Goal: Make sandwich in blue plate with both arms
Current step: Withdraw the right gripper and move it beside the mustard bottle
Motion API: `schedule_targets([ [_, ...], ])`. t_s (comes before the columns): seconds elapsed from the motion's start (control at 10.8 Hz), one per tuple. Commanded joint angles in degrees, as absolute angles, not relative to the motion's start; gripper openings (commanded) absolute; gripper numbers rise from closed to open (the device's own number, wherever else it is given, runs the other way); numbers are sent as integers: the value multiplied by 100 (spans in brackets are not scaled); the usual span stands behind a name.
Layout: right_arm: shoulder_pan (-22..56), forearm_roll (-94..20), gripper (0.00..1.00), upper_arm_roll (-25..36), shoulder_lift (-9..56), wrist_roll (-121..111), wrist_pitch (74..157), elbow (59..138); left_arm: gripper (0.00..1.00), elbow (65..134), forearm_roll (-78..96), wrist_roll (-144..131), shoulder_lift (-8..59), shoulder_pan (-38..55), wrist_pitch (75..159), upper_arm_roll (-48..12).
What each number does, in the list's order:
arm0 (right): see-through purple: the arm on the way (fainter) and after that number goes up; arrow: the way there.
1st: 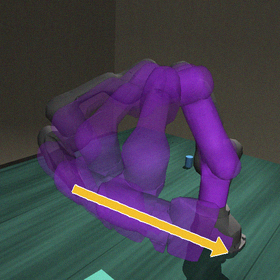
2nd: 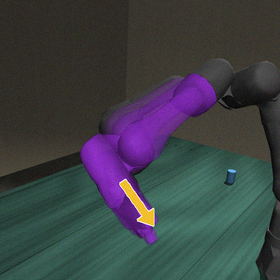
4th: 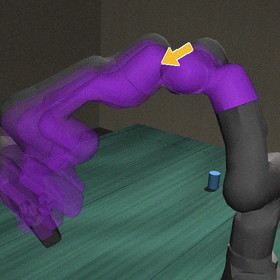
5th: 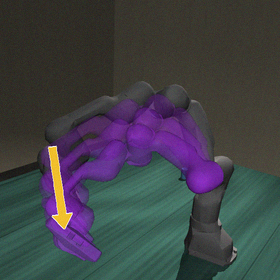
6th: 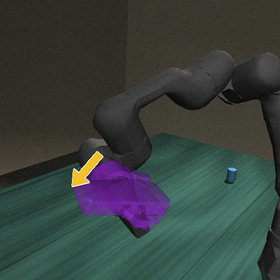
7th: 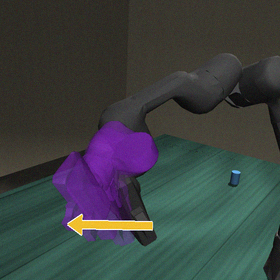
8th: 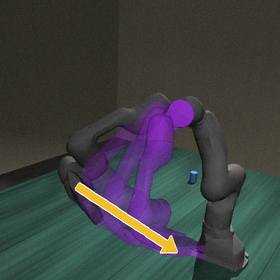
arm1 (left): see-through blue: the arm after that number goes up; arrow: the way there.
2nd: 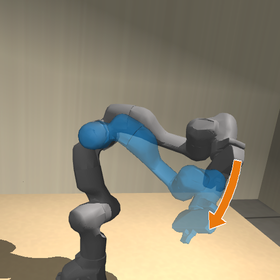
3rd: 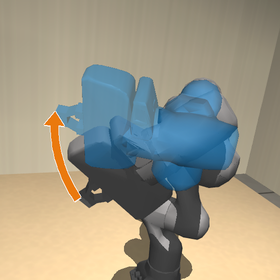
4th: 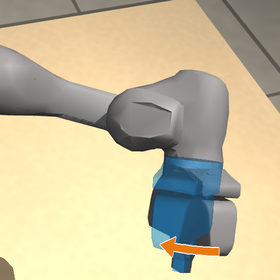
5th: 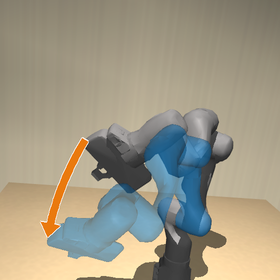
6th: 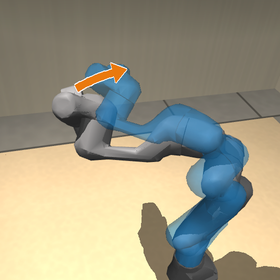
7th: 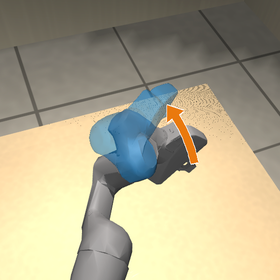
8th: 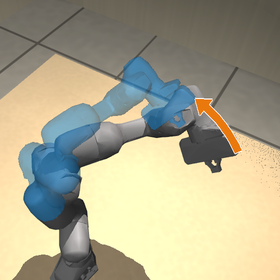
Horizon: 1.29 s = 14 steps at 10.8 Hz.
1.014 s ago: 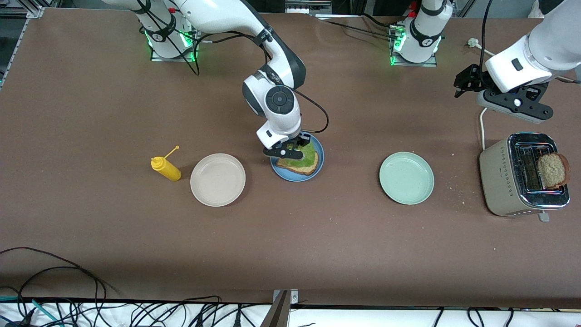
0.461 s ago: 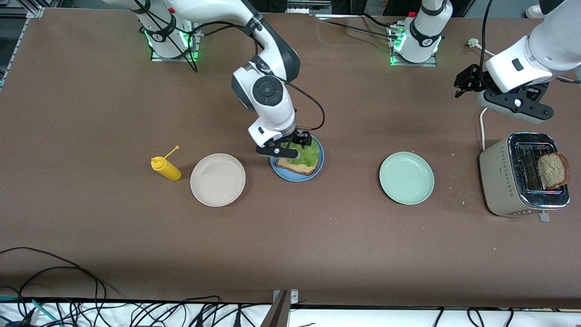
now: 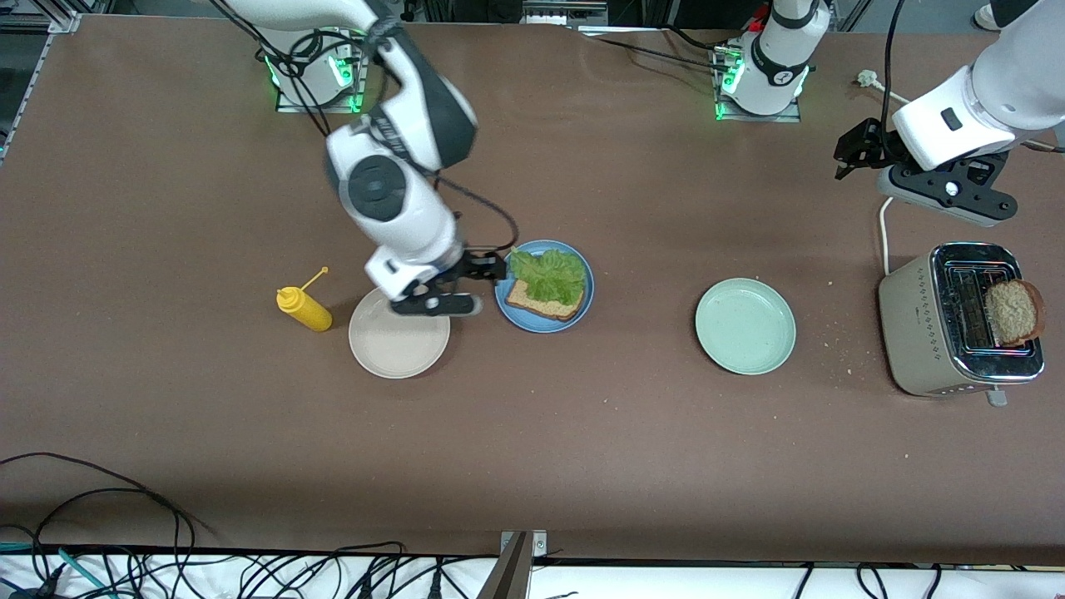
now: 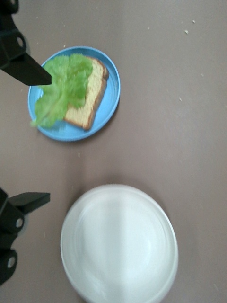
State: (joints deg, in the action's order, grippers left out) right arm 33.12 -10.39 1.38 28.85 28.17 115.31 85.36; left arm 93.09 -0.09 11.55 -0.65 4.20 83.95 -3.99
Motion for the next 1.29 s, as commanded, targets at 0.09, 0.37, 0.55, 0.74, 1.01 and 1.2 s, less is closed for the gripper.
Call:
schedule_targets([
  [0.09, 2138, -897, 100, -105, 1918, 1217, 10532, 8833, 100, 9176, -70, 1187, -9, 308, 8271, -413],
  [0.37, 1452, -888, 100, -53, 1478, -225, 9793, 8850, 100, 9141, 43, 1134, 114, 308, 8297, -413],
  [0.55, 1319, -835, 100, 271, 1136, -841, 9642, 9104, 100, 9070, 44, 1134, 141, 308, 8297, -413],
  [0.74, 1082, -415, 100, 299, 906, -1289, 9642, 9316, 100, 9070, 44, 1134, 141, 299, 8297, -413],
  [1.01, 511, -518, 100, 299, 1071, -2817, 9721, 9360, 100, 9070, 44, 1134, 141, 299, 8297, -413],
  [1.2, 239, -877, 100, 290, 1238, -3529, 9747, 9360, 100, 9070, 44, 1142, 141, 290, 8297, -413],
])
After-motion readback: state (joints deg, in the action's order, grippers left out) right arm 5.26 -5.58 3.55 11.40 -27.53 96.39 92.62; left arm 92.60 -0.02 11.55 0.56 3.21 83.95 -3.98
